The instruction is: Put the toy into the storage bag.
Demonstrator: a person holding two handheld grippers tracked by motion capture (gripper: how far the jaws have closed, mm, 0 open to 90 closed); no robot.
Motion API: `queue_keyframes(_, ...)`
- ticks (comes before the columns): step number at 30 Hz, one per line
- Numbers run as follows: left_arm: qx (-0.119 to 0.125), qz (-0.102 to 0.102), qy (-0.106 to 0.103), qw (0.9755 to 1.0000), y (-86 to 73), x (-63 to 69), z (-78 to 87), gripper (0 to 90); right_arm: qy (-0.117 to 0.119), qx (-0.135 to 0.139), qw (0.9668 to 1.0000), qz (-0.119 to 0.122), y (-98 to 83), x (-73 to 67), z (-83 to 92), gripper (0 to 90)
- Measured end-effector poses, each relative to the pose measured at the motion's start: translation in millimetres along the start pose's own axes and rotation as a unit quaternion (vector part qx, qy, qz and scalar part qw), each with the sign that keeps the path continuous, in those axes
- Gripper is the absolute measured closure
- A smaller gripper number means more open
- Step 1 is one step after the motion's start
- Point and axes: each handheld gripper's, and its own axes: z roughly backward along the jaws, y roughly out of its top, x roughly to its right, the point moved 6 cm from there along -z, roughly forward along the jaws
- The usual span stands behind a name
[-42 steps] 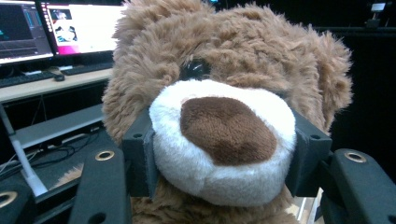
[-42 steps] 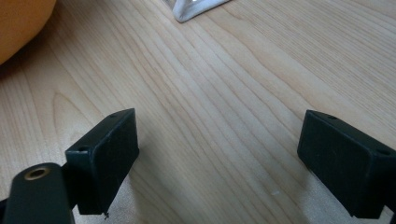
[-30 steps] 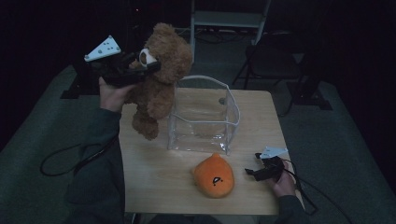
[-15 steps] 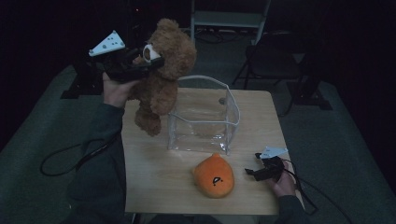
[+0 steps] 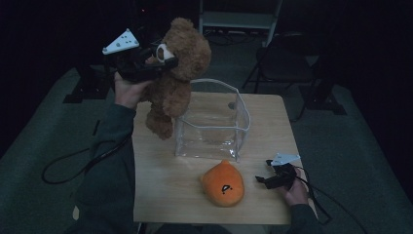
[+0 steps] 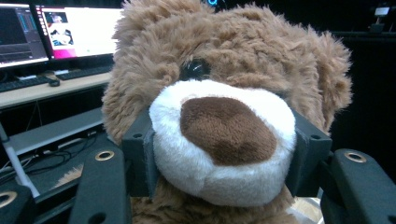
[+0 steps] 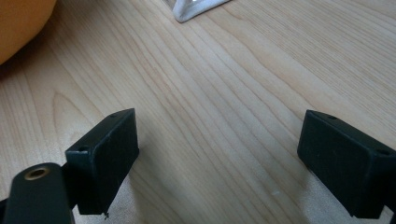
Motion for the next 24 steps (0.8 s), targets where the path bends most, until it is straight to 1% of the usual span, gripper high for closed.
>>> queue_keyframes(7,0.001,0.003,-0.007,1.0,3.2,1.4,-11.5,40.6,0.0,0.0,1.0,0.0,0.0,0.0,0.0,11.7)
queue_keyframes(15,-0.004,-0.001,-0.012,0.9999,5.2,4.3,-22.2,40.6,0.0,0.0,1.0,0.0,-0.1,-0.1,0.0,11.7)
queue_keyframes(24,-0.008,0.004,-0.013,0.9999,7.4,2.3,-30.7,40.6,0.0,0.0,1.0,0.0,0.0,-0.1,0.0,11.7)
